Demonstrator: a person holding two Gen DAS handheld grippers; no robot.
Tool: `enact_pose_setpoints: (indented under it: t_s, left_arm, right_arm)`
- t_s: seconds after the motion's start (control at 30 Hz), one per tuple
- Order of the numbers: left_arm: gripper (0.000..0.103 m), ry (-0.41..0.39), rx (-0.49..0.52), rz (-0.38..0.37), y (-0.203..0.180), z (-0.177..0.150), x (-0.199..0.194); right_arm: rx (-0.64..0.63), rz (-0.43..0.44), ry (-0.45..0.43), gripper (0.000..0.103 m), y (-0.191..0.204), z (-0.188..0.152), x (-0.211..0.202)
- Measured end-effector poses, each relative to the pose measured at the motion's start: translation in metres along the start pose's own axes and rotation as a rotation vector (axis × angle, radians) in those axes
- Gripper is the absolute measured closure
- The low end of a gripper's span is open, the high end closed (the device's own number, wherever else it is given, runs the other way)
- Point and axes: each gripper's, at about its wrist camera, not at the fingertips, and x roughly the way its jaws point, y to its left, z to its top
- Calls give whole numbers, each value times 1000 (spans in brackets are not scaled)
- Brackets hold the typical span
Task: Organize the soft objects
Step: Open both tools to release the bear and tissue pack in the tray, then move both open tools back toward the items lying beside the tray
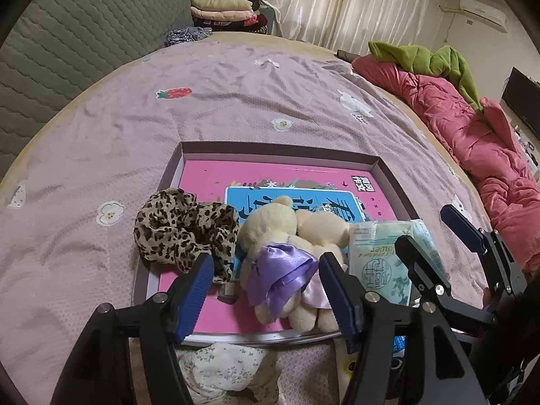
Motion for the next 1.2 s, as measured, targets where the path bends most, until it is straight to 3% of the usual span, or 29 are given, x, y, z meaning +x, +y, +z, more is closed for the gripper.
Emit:
enact_pose_setpoints:
  t_s: [0.63, 0.77, 1.2]
  left_arm:
    - [38, -46, -49, 27, 24, -18, -36]
    - [38, -79, -21, 69, 21, -24, -48]
    - [38, -106, -13, 43, 14, -42, -79]
  right_arm:
    - [59, 7, -96, 27, -14, 1, -28]
    - [117, 4, -90, 27, -20, -4, -37]
    - [170, -23, -85, 27, -17, -25, -80]
